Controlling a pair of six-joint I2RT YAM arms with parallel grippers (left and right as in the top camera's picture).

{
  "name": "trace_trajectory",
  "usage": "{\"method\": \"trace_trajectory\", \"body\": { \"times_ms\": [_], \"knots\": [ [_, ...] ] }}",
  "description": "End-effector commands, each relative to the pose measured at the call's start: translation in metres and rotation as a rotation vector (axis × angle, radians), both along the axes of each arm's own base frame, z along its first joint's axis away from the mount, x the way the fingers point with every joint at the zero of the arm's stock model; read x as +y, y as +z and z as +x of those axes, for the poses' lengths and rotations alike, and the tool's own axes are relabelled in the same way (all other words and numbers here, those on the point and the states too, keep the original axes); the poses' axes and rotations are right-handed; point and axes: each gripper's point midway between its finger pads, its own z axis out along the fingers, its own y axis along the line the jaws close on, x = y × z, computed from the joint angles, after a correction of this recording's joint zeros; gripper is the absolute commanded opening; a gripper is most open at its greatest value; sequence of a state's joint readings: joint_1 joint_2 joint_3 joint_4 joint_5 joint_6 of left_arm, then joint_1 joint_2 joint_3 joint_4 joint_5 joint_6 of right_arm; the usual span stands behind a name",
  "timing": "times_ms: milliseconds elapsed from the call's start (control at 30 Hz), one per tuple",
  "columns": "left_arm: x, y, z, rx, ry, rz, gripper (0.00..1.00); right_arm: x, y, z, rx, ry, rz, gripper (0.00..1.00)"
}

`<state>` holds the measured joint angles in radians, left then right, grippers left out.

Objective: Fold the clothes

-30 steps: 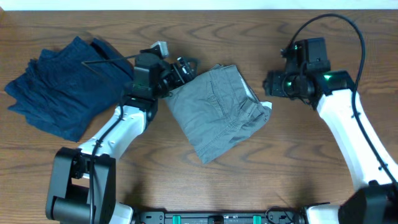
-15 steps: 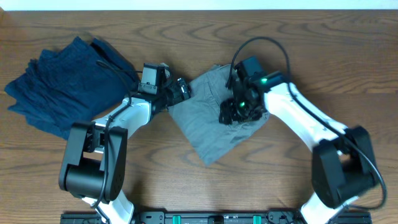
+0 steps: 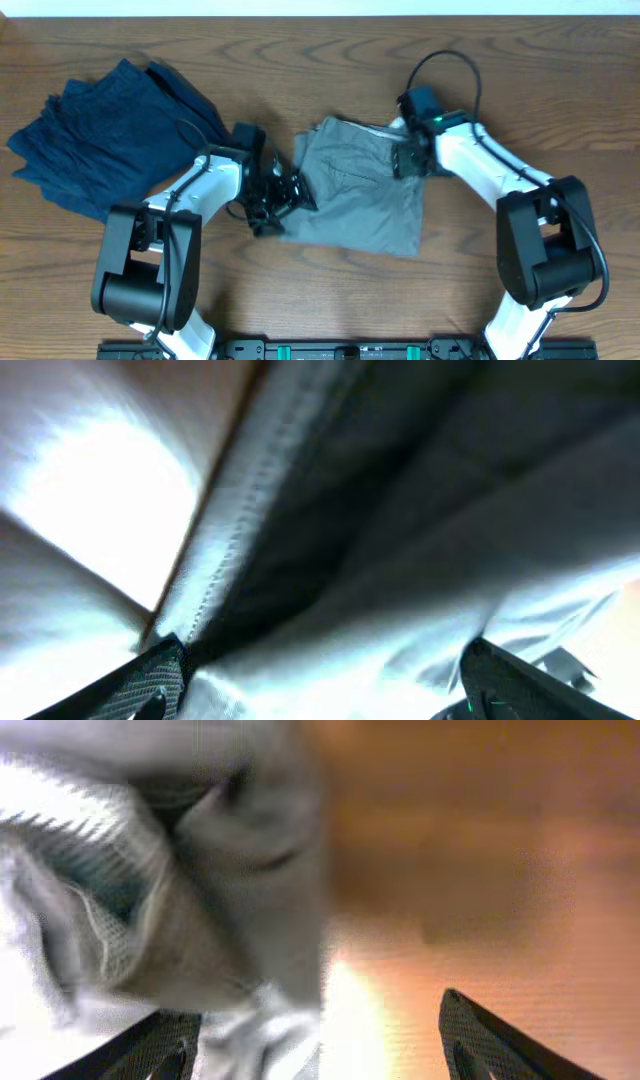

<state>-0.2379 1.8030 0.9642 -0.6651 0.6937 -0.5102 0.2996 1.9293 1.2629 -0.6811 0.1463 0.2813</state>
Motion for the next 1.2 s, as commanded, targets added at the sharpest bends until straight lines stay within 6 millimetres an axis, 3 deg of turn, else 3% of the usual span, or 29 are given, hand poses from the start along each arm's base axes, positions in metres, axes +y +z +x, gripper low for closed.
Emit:
{"method": "trace_trajectory", "body": {
  "times_ms": [0,200,400,533,733,900,1000,1100,1167],
  "knots": [
    [-0.002,-0.002,-0.014,0.005,-0.046,-0.01,0.9,-0.017,-0.001,0.011,-0.031,0.044,-0.072,0.75],
    [0.012,0.023,0.037,-0.314,-0.029,0.104,0.99,-0.014,-0.001,0.011,-0.032,0.061,-0.07,0.76],
    [0.013,0.044,0.087,-0.559,0.011,0.13,0.98,-0.014,-0.001,0.01,-0.025,0.062,-0.071,0.77],
    [0.01,0.04,0.097,-0.589,0.013,0.122,0.98,-0.015,-0.001,0.009,-0.021,0.062,-0.072,0.77],
    [0.007,0.009,0.101,-0.542,0.006,0.126,0.98,-0.016,-0.002,0.005,-0.007,0.062,-0.076,0.78],
    [-0.021,-0.005,0.096,-0.51,-0.043,-0.005,0.99,-0.016,-0.002,0.005,-0.005,0.062,-0.077,0.78],
    [-0.037,-0.01,0.092,-0.516,-0.084,-0.032,0.86,-0.016,-0.002,0.004,-0.003,0.062,-0.077,0.78],
    [-0.05,-0.013,0.09,-0.541,-0.118,-0.044,0.63,-0.016,-0.003,0.003,0.002,0.062,-0.078,0.79],
    [-0.058,-0.012,0.091,-0.562,-0.132,-0.055,0.4,-0.017,-0.003,0.001,0.009,0.062,-0.08,0.79]
  ]
}}
